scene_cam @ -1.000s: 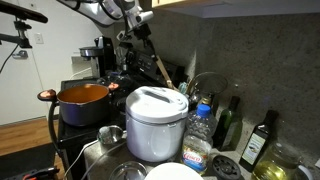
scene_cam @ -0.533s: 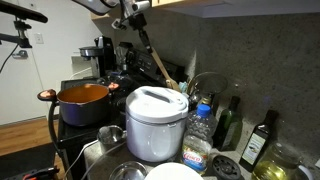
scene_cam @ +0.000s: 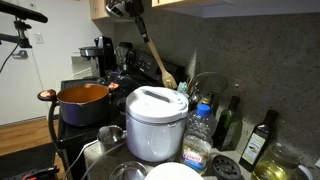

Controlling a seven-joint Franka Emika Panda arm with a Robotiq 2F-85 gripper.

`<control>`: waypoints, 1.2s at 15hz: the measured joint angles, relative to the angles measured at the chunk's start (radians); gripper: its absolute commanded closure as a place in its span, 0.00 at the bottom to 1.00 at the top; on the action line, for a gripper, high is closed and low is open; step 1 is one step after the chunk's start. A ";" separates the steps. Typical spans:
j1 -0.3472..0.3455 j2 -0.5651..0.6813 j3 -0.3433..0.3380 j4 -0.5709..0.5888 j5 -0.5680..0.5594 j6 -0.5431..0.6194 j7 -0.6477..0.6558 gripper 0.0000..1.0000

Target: Use a wooden spoon to mix in the pot then put the spoon back in the utensil holder

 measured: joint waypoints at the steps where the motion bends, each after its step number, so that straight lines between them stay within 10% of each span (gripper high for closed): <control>1: 0.003 0.000 0.001 0.017 0.003 -0.022 0.000 0.97; 18: -0.050 0.029 0.011 0.145 0.418 -0.332 -0.284 0.97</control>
